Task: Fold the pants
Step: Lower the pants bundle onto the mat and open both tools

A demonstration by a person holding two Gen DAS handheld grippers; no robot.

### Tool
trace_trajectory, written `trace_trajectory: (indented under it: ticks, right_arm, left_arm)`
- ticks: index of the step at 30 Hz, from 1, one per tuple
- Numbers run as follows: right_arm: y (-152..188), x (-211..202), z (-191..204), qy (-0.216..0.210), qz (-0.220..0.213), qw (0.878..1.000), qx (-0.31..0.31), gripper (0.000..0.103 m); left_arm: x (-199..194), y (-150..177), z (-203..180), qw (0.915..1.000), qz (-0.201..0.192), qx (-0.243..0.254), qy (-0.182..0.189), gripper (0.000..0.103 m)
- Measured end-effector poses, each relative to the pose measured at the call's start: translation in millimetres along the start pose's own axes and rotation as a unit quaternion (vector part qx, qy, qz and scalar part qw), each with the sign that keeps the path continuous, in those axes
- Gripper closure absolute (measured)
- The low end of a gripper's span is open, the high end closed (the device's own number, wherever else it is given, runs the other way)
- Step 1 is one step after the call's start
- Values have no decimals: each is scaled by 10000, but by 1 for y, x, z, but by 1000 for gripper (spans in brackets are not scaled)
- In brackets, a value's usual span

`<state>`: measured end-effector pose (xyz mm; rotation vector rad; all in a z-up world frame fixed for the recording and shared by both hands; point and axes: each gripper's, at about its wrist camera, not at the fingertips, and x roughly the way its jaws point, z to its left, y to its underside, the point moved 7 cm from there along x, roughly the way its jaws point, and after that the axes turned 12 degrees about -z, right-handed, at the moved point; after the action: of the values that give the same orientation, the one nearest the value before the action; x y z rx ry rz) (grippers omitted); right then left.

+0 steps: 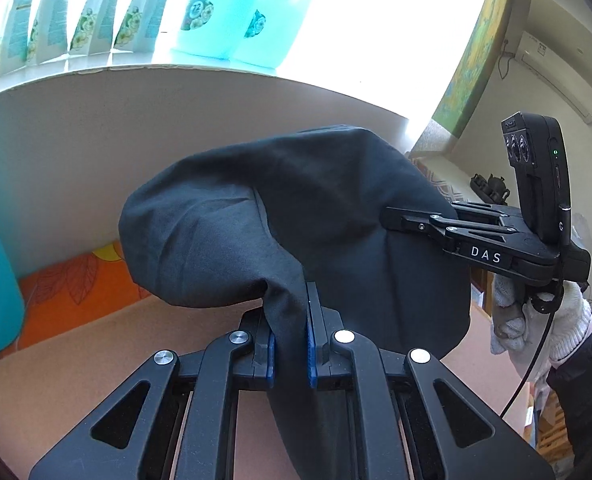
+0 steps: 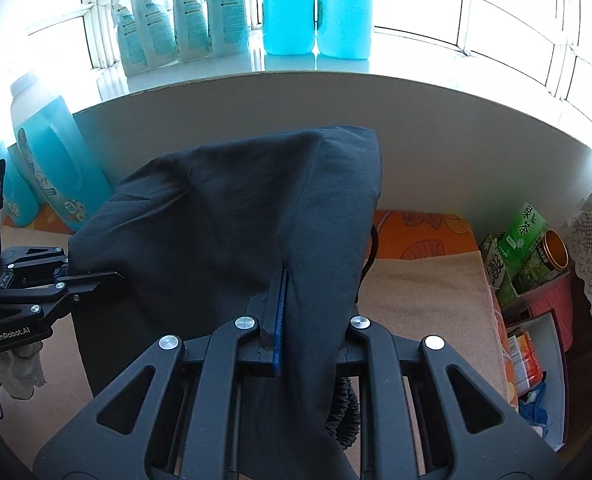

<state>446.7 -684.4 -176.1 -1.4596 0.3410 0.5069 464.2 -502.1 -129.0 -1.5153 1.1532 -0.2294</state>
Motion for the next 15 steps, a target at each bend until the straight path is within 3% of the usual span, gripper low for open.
trace_trajectory:
  ticks: [5, 7, 8, 11, 13, 15]
  right_arm:
    - [6, 43, -14, 190, 188, 9996, -36, 88]
    - [9, 56, -25, 482, 321, 9983, 33, 87]
    - [10, 59, -31, 648, 376, 9971, 100, 80]
    - [9, 55, -38, 798, 249, 9963, 193, 62]
    - [7, 47, -41, 972, 105, 9951, 122, 41]
    - [7, 39, -40, 939, 72, 9954, 178, 39]
  left_arm:
    - [26, 7, 28, 9997, 184, -111, -112, 93]
    - [31, 14, 40, 9988, 337, -237, -263, 86]
    - [30, 17, 46, 9981, 397, -254, -394, 84]
    - [19, 21, 62, 9957, 478, -350, -710, 63]
    - [7, 20, 70, 9951, 410, -437, -791, 59]
    - [-4, 19, 73, 9946, 363, -503, -836, 59]
